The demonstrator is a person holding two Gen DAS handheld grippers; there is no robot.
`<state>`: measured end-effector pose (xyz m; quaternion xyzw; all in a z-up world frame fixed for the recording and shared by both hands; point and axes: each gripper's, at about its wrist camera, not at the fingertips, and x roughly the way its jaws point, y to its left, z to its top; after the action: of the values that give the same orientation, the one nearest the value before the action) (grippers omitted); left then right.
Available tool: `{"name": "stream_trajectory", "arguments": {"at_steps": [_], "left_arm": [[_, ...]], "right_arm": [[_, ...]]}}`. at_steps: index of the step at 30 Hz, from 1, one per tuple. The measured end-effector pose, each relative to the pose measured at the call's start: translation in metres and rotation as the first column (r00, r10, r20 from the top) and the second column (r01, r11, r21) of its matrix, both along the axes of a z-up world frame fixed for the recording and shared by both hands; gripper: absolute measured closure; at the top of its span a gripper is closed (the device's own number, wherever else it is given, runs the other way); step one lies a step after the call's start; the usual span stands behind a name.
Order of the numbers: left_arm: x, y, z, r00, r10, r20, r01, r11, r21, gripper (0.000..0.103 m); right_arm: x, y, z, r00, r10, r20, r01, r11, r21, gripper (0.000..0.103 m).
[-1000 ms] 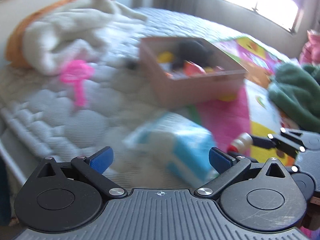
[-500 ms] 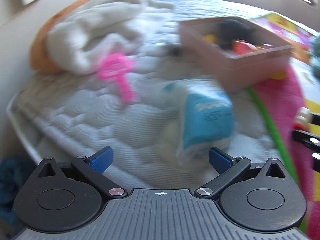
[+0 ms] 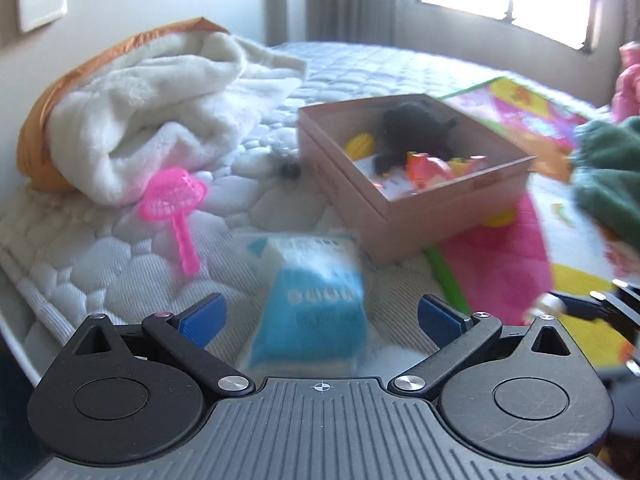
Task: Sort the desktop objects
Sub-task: 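Lift the white bottle with the right gripper while the left grasps the blue packet, then drop the white bottle into the pink box with the right gripper while the left holds the packet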
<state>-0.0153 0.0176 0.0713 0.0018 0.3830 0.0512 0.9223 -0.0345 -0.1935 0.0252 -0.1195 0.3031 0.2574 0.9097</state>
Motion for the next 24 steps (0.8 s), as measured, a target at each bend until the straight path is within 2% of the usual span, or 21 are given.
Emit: {"name": "stream_trajectory", "arguments": {"at_steps": [4,5,6,7,10,12,14,17,19,24], "left_arm": [[0.031,-0.003,-0.018,0.994,0.007,-0.107,-0.006,1.000,0.009,0.000],[0.033,-0.002,-0.021,0.994,0.009,-0.111,-0.006,1.000,0.024,0.014],[0.033,-0.003,-0.024,0.992,0.008,-0.122,-0.003,0.999,0.041,0.046],[0.031,-0.002,-0.025,0.991,0.008,-0.135,-0.001,0.999,0.049,0.043],[0.016,0.004,-0.022,0.992,-0.014,-0.122,0.017,1.000,0.026,0.046],[0.004,0.003,-0.021,0.993,-0.027,-0.116,0.031,0.999,0.032,0.046],[-0.008,0.000,-0.021,0.992,-0.035,-0.118,0.038,0.999,0.024,0.046],[-0.026,-0.006,-0.019,0.992,-0.050,-0.112,0.050,0.999,0.002,0.046],[-0.036,-0.009,-0.017,0.994,-0.027,-0.107,0.025,0.999,-0.023,0.045],[-0.054,-0.008,-0.014,0.987,0.116,-0.114,-0.125,0.989,-0.072,0.043]], "right_arm": [[0.000,0.000,-0.001,1.000,0.001,0.000,-0.001,1.000,0.003,0.038],[0.000,0.000,0.000,1.000,0.001,0.000,-0.001,1.000,0.005,0.038],[0.000,-0.001,0.000,1.000,0.001,-0.002,-0.001,1.000,0.008,0.038],[0.000,-0.001,0.000,1.000,0.001,-0.004,-0.001,1.000,0.010,0.038],[0.002,-0.002,0.003,1.000,0.013,-0.014,-0.013,1.000,0.014,0.039],[0.004,-0.001,0.006,0.999,0.031,-0.015,-0.031,1.000,0.004,0.047],[0.003,0.001,0.010,0.999,0.049,-0.015,-0.050,0.999,-0.015,0.060],[0.001,0.003,0.017,0.998,0.056,-0.024,-0.056,0.998,-0.021,0.060],[-0.001,0.005,0.023,0.997,0.067,-0.038,-0.068,0.998,-0.018,0.060],[-0.019,0.016,0.036,0.990,0.137,-0.020,-0.138,0.988,-0.065,0.060]]}}
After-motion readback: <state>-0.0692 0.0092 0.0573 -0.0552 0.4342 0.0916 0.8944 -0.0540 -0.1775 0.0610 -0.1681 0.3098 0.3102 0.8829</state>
